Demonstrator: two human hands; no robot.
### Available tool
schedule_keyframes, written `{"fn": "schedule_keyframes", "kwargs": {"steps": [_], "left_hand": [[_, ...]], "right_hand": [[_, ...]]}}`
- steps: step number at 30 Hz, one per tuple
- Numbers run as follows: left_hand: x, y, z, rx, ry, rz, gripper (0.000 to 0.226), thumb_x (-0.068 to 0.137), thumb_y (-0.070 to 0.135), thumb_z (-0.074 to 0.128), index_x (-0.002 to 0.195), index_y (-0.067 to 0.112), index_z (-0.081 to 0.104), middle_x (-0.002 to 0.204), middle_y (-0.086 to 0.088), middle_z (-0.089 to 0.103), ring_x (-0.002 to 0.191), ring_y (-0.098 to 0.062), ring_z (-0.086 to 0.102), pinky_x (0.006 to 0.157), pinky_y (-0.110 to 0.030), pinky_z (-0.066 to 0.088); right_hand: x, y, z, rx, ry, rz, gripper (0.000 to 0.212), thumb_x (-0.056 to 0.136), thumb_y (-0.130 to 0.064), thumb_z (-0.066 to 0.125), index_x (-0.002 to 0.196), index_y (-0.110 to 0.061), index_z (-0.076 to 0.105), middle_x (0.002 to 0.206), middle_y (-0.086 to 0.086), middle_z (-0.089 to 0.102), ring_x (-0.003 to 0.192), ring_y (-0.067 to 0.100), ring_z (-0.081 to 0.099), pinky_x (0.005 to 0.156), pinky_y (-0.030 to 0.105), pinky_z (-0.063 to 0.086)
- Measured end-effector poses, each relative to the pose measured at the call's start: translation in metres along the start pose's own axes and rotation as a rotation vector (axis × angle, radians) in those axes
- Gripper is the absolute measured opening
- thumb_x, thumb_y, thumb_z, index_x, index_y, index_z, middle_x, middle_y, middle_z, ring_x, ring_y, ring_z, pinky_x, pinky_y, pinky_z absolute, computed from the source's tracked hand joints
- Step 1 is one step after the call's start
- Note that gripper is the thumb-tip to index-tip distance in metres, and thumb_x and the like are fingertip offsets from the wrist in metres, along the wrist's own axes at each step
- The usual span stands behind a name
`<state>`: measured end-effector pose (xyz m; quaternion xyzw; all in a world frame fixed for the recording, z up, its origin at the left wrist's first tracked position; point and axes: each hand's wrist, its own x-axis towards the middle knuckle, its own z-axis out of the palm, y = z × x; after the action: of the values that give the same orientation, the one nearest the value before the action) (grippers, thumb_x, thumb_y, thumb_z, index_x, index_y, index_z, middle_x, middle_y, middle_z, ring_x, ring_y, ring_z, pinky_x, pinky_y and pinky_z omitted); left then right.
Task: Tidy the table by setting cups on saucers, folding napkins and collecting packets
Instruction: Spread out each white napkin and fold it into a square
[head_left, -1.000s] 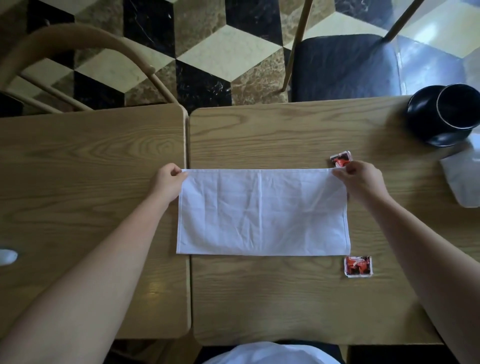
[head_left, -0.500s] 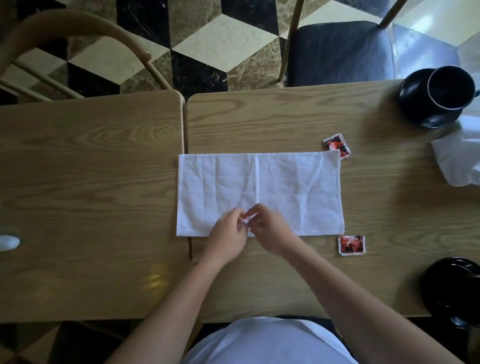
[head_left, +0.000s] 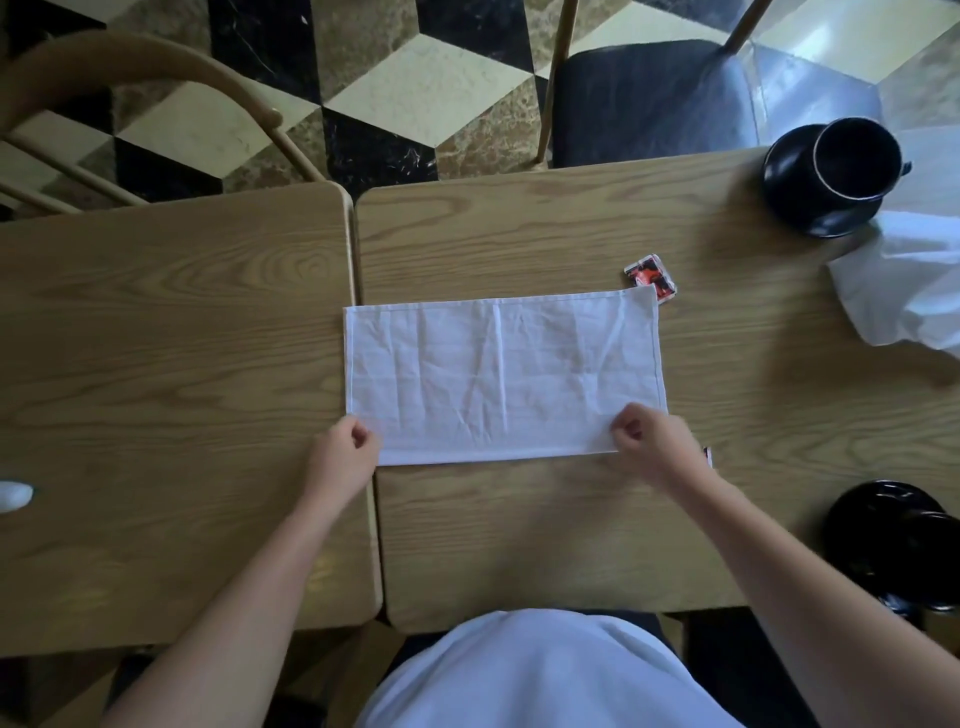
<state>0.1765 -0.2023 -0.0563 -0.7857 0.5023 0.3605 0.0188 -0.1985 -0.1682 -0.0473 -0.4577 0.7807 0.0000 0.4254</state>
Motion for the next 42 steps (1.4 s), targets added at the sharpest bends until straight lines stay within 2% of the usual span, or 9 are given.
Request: {"fn": "schedule_keyframes", "kwargs": {"steps": [8,12,14,16,18,25,29,35,42], "left_hand": [[-0.02,0.038,0.013,-0.29,0.012,-0.173,0.013,0.088,0.01,0.056,0.076,0.004,0.059,0.066,-0.006,0.057,0.064,-0.025,0.054,0.058,-0.032,0.039],[-0.054,0.113,0.051,-1.153,-0.524,-0.763,0.017,0.089,0.014,0.062,0.075,0.005,0.061,0.06,-0.012,0.064,0.053,-0.024,0.061,0.045,-0.028,0.053],[-0.062,0.143,0.071,-1.33,-0.786,-0.917,0.034,0.089,0.021,0.069,0.099,-0.011,0.061,0.094,-0.028,0.069,0.075,-0.036,0.067,0.058,-0.038,0.062],[-0.07,0.164,0.086,-1.414,-0.882,-1.005,0.06,0.088,0.02,0.072,0.126,-0.017,0.045,0.13,-0.035,0.056,0.098,-0.047,0.065,0.079,-0.045,0.06],[-0.077,0.178,0.101,-1.476,-0.817,-1.065,0.059,0.089,0.013,0.071,0.132,-0.014,0.04,0.128,-0.035,0.054,0.106,-0.048,0.062,0.08,-0.047,0.057],[-0.084,0.191,0.134,-1.448,-0.644,-1.027,0.022,0.091,0.014,0.068,0.092,-0.003,0.056,0.08,-0.012,0.06,0.068,-0.023,0.062,0.055,-0.03,0.058],[-0.089,0.194,0.124,-1.512,-0.533,-1.025,0.013,0.093,0.008,0.054,0.08,0.005,0.055,0.075,-0.008,0.056,0.065,-0.019,0.055,0.06,-0.027,0.049],[-0.101,0.172,0.053,-1.859,-0.476,-0.672,0.045,0.083,0.009,0.029,0.057,0.006,0.065,0.054,-0.009,0.065,0.045,-0.023,0.066,0.046,-0.02,0.052],[-0.122,0.118,-0.062,-1.701,-0.461,-0.251,0.024,0.088,0.013,0.056,0.111,0.013,0.062,0.1,-0.009,0.071,0.08,-0.023,0.071,0.066,-0.032,0.058]], "right_hand": [[0.029,-0.004,-0.058,-0.187,0.033,-0.111,0.017,0.089,-0.02,0.056,0.097,-0.015,0.07,0.091,0.004,0.071,0.086,0.028,0.066,0.075,0.04,0.056],[0.069,-0.052,-0.07,-0.287,0.202,-0.348,0.03,0.091,-0.018,0.061,0.12,-0.015,0.065,0.124,0.008,0.063,0.122,0.031,0.051,0.095,0.04,0.047],[0.088,-0.077,-0.074,-0.433,0.209,-0.415,0.037,0.088,-0.02,0.064,0.125,-0.018,0.062,0.128,0.005,0.061,0.127,0.032,0.045,0.103,0.041,0.038],[0.104,-0.094,-0.075,-0.561,0.123,-0.408,0.041,0.085,-0.023,0.067,0.126,-0.021,0.059,0.128,0.004,0.06,0.124,0.032,0.045,0.105,0.043,0.034],[0.117,-0.105,-0.076,-0.643,0.045,-0.363,0.043,0.082,-0.03,0.072,0.121,-0.02,0.057,0.124,0.004,0.061,0.12,0.031,0.047,0.101,0.045,0.035],[0.124,-0.123,-0.082,-0.833,-0.103,-0.353,0.026,0.081,-0.044,0.073,0.099,-0.027,0.066,0.103,0.001,0.061,0.117,0.029,0.048,0.095,0.044,0.035],[0.106,-0.14,-0.094,-0.652,-0.204,-0.305,0.026,0.08,-0.04,0.067,0.078,-0.018,0.054,0.084,0.002,0.057,0.086,0.029,0.055,0.075,0.038,0.037],[0.026,-0.169,-0.134,-0.371,-0.218,-0.352,0.026,0.076,-0.054,0.067,0.072,-0.028,0.062,0.072,-0.007,0.068,0.068,0.018,0.063,0.059,0.029,0.044],[-0.089,-0.175,-0.141,0.502,-0.135,-0.325,0.02,0.09,-0.027,0.072,0.077,-0.016,0.062,0.071,0.004,0.06,0.062,0.017,0.056,0.058,0.029,0.041]]}}
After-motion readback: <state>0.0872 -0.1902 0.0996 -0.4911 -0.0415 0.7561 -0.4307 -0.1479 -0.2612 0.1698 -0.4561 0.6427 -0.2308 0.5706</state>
